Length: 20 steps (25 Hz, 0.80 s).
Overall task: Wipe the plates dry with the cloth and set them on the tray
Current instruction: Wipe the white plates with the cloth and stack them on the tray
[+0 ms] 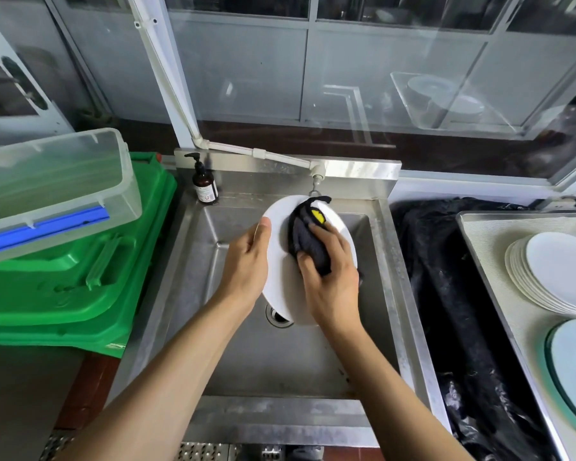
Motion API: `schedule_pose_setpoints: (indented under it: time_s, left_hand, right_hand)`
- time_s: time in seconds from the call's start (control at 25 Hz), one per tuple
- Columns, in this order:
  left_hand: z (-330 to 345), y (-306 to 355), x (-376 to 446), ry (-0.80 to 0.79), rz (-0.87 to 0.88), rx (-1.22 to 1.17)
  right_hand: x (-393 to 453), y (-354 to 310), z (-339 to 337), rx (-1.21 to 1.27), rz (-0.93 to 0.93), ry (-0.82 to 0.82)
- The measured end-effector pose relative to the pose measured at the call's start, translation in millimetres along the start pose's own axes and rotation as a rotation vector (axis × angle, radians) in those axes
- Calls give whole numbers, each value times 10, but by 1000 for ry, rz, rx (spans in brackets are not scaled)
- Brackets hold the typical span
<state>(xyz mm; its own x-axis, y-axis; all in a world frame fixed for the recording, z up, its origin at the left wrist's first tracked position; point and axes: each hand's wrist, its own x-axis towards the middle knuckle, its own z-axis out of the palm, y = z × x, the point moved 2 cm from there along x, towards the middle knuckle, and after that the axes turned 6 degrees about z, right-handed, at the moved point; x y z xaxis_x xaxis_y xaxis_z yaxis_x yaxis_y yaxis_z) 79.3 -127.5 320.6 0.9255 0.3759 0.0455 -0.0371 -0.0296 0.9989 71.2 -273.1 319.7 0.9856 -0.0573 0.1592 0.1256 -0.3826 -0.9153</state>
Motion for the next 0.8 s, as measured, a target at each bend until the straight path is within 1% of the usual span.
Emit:
schedule_pose_setpoints:
  time_s: [0.04, 0.08, 0.2, 0.24, 0.28, 0.36, 0.44, 0.6, 0.68, 0.8]
  left_hand:
    - [4, 19, -16, 5, -2, 10]
    - [2, 39, -7, 17, -3, 16]
    - [-6, 68, 33, 1, -18, -8]
    - [-13, 73, 28, -10, -13, -13]
    - [-16, 77, 17, -18, 3, -4]
    - [-26, 94, -24, -29, 30, 18]
    - [-22, 115, -50, -29, 26, 6]
    - [-9, 49, -100, -47, 16, 0]
    - [-21, -23, -139, -29, -3, 5]
    - [-60, -65, -135, -2, -36, 23]
  right_hand:
    - [21, -26, -1, -2, 8, 23]
    - [-14, -66, 22, -2, -24, 14]
    - [-257, -144, 130, -8, -170, -112]
    - [-240, -161, 131, -5, -187, -116]
    - [-147, -171, 112, -2, -184, -86]
    - [97, -197, 34, -13, -129, 4]
    - [247, -164, -77, -54, -92, 59]
    - [181, 71, -185, -113, 8, 109]
    - [121, 185, -220, -137, 69, 139]
    - [10, 306, -278, -144, 123, 142]
